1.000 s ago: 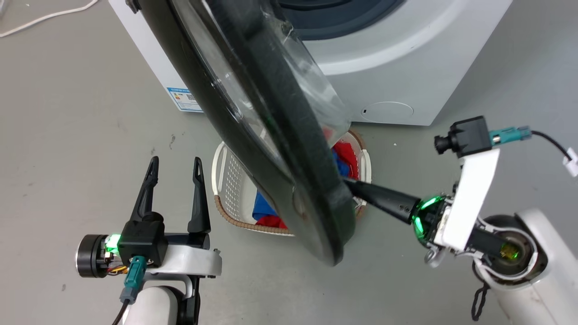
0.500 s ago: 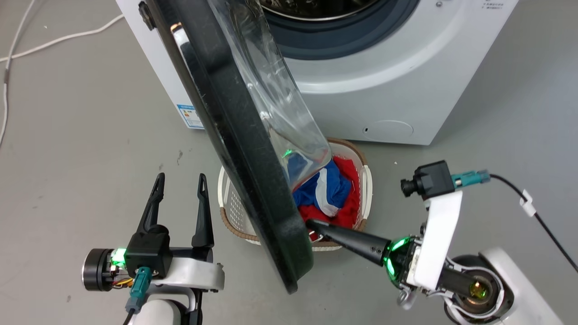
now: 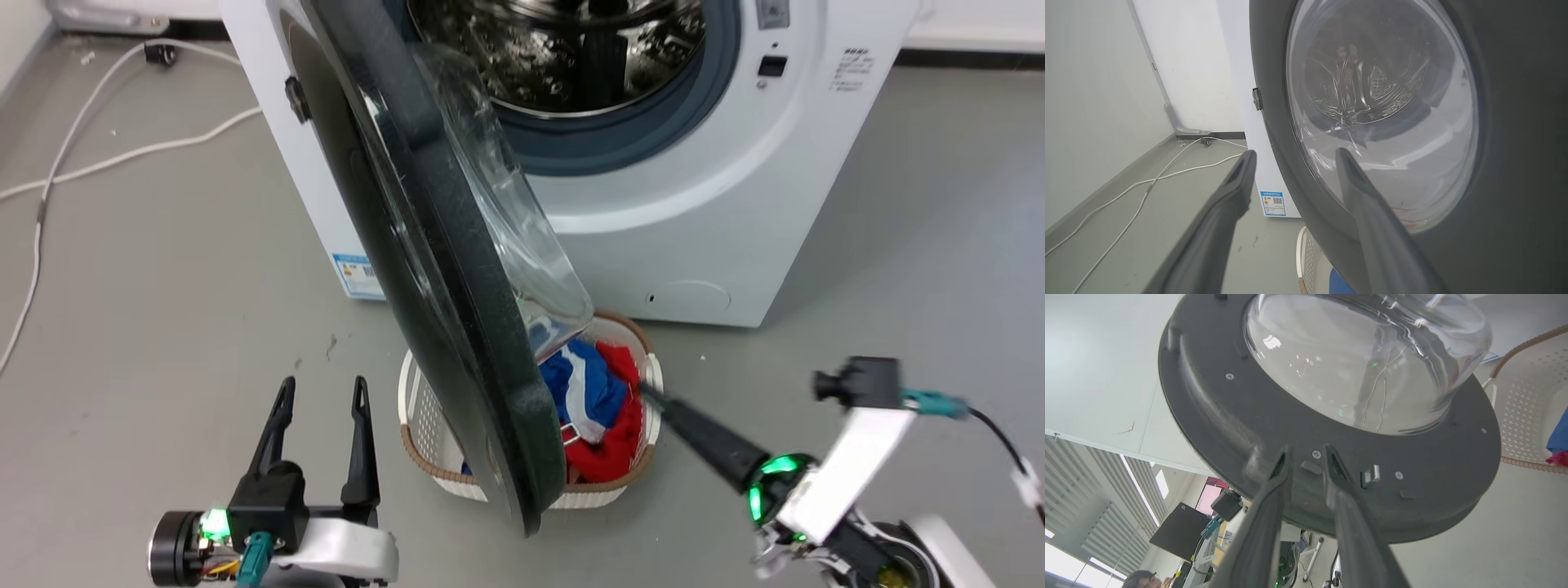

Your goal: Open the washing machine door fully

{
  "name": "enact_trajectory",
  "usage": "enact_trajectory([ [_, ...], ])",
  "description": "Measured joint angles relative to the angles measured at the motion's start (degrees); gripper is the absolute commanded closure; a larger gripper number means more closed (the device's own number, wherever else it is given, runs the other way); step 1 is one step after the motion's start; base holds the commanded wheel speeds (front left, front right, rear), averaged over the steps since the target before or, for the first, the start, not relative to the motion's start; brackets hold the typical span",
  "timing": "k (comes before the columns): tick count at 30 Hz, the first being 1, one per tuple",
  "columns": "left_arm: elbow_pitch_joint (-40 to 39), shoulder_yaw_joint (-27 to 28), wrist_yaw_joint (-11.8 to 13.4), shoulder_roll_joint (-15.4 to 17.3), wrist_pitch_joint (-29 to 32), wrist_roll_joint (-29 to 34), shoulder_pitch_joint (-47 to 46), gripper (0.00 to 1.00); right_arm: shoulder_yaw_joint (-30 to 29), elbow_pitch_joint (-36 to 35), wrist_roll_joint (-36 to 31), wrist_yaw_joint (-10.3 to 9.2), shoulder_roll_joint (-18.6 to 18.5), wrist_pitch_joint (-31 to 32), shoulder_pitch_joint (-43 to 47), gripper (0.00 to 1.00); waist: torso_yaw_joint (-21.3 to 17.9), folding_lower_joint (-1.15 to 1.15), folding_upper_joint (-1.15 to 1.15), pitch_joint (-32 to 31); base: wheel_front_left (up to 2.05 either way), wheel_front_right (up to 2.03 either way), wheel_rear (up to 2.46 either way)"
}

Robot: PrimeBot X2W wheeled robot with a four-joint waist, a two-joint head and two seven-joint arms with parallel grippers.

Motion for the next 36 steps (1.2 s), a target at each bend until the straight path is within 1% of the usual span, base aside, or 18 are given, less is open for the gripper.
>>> enact_trajectory([
  [1,0.1,0.1,0.0,0.0,0.0,0.0,0.4,0.0,-1.0,0.0,-0.2,0.0,0.2,-1.9,0.6,0.0,-0.1,0.0,0.0,-0.5,0.0,0.0,0.0],
  [3,0.1,0.2,-0.1,0.0,0.0,0.0,1.1,0.0,-2.8,-0.6,-0.8,0.0,0.4,-5.4,1.6,0.0,-0.3,0.0,0.0,-1.6,0.0,0.0,0.0],
  [7,0.1,0.8,-0.2,0.0,0.0,0.1,2.6,0.0,-5.8,-1.7,-5.5,0.01,0.3,-14.9,3.8,0.0,-0.7,0.0,0.0,-3.7,0.0,0.0,0.0],
  [9,0.1,1.1,-0.2,0.0,0.0,0.1,3.3,0.0,-5.8,-1.7,-11.7,0.0,-1.4,-20.1,4.4,0.0,-1.0,0.0,0.0,-4.7,0.0,0.0,0.0],
  [11,0.0,1.2,-0.2,0.0,0.0,0.2,4.0,0.0,-6.0,-1.4,-16.2,0.01,-2.2,-25.9,5.1,0.0,-1.3,0.0,0.0,-5.6,0.0,0.0,0.0],
  [14,-0.2,1.6,-0.2,0.0,0.0,0.2,4.6,0.0,-5.1,0.2,-27.6,0.01,-4.8,-34.6,5.4,0.0,-2.0,0.0,0.0,-6.3,0.0,0.0,0.0],
  [16,-0.3,1.6,-0.2,0.0,0.0,0.2,4.9,0.0,-5.3,1.5,-33.6,0.01,-5.2,-37.8,5.4,0.0,-2.4,0.0,0.0,-6.7,0.0,0.0,0.0],
  [20,-0.6,1.8,0.0,0.0,0.0,0.2,5.6,0.0,-8.8,2.3,-48.5,0.01,-4.2,-39.5,5.8,0.0,-3.2,0.0,0.0,-7.3,0.0,0.0,0.0],
  [22,-0.7,1.9,0.0,0.0,0.0,0.2,5.9,0.0,-12.3,0.9,-56.3,0.08,-1.8,-39.6,6.5,0.0,-3.6,0.0,0.0,-7.5,0.0,0.0,0.0],
  [25,-0.8,1.8,0.1,0.0,0.0,0.1,6.0,0.0,-15.9,-1.4,-65.4,0.08,2.4,-39.6,8.9,0.0,-3.8,0.0,0.0,-7.6,0.0,0.0,0.0],
  [27,-0.8,1.7,0.3,0.0,0.0,0.0,6.0,0.0,-17.6,-2.6,-69.7,0.08,5.0,-39.6,10.6,0.0,-3.9,0.0,0.0,-7.8,0.0,0.0,0.0],
  [30,-0.8,1.5,0.3,0.0,0.0,0.0,6.1,0.0,-19.5,-4.1,-75.0,0.08,7.3,-39.6,12.9,0.0,-3.9,0.0,0.0,-8.0,0.0,0.0,0.0],
  [32,-0.8,1.3,0.3,0.0,0.0,0.0,6.1,0.0,-20.8,-4.2,-76.0,0.08,8.8,-39.6,14.6,0.0,-3.9,0.0,0.0,-8.1,0.0,0.0,0.0],
  [36,-0.8,1.2,0.3,0.0,0.0,-0.1,6.1,0.0,-21.8,-4.2,-79.2,0.08,9.9,-39.6,16.6,0.0,-3.6,0.0,0.0,-7.9,0.0,0.0,0.0],
])
